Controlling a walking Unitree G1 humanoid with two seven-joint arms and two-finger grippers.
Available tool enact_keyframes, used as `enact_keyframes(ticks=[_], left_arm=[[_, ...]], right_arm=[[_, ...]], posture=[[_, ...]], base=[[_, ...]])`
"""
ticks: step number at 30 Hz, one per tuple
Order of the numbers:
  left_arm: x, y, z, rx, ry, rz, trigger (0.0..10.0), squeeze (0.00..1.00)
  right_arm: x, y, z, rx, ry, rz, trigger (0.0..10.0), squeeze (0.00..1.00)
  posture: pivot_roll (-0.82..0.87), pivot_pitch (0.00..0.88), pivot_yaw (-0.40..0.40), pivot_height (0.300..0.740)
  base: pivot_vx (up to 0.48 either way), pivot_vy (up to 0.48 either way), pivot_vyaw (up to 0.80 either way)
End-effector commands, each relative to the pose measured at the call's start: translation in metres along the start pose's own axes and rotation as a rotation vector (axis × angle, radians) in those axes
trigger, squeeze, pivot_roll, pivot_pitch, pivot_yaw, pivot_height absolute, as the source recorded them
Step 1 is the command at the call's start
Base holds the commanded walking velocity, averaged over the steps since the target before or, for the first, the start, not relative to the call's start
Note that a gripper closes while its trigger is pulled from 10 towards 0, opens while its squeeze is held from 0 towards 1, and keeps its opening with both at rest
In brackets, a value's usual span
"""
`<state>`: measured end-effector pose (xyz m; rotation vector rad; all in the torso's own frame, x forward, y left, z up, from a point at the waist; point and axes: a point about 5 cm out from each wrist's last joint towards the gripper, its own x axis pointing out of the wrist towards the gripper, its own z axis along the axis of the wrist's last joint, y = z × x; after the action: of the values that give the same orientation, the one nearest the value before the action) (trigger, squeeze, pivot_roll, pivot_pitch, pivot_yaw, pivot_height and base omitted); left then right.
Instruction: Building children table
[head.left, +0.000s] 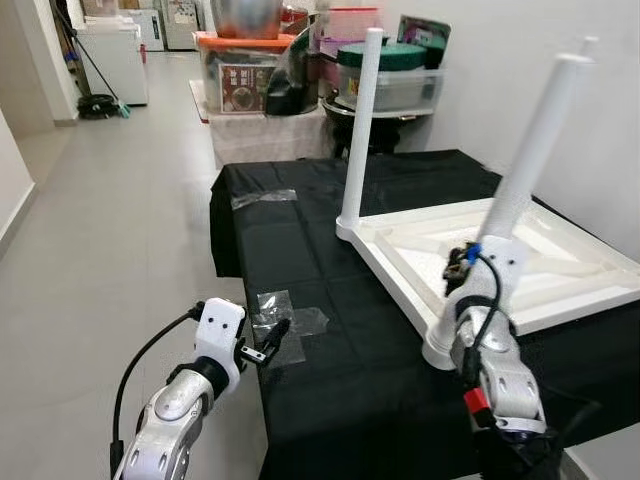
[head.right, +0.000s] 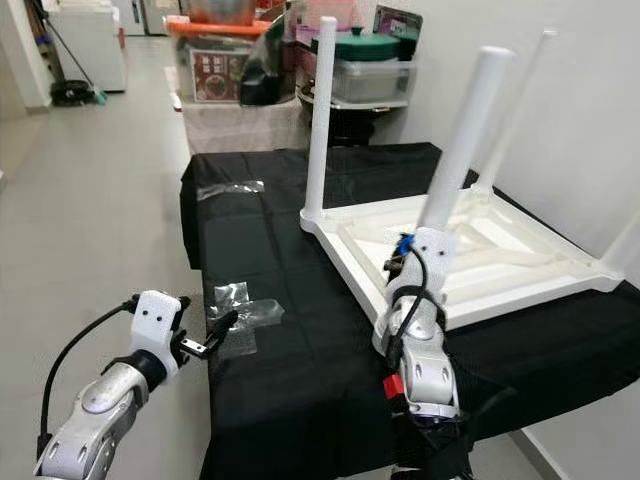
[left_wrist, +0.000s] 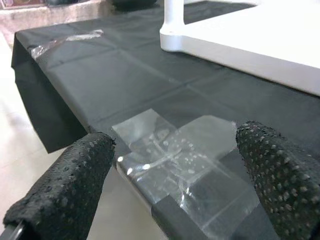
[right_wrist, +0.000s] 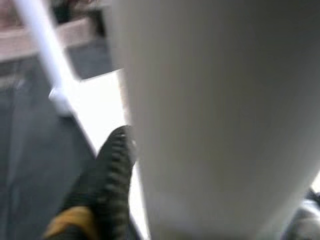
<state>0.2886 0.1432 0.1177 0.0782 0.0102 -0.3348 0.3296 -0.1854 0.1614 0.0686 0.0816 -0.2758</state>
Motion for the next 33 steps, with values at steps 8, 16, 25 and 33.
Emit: enact_keyframes(ticks=[8, 16, 25, 33], left_arm=[[-0.001, -0.002, -0.005, -0.005, 0.021, -0.003, 10.0, 0.00], [0.002, -0.002, -0.003, -0.001, 0.016, -0.010, 10.0, 0.00], [-0.001, 0.001, -0.004, 0.007, 0.019, -0.005, 10.0, 0.00], [0.005, -0.005, -0.001, 0.006, 0.011, -0.025, 10.0, 0.00]], right_arm=[[0.016, -0.036, 0.050, -0.111, -0.198, 0.446, 10.0, 0.00], [0.016, -0.033, 0.056, -0.147, -0.182, 0.652, 4.9, 0.00], [0.043, -0.057, 0.036, -0.266, -0.070, 0.039, 0.0, 0.00], [0.019, -0.020, 0.023, 0.097, 0.075, -0.251, 0.0, 0.00]], posture=[[0.03, 0.000, -0.034, 0.740], [0.04, 0.000, -0.039, 0.740], [0.05, 0.000, -0.034, 0.740], [0.04, 0.000, -0.026, 0.740]], base=[[0.000, 0.000, 0.00], [0.000, 0.000, 0.00], [0.000, 0.000, 0.00], [0.000, 0.000, 0.00]])
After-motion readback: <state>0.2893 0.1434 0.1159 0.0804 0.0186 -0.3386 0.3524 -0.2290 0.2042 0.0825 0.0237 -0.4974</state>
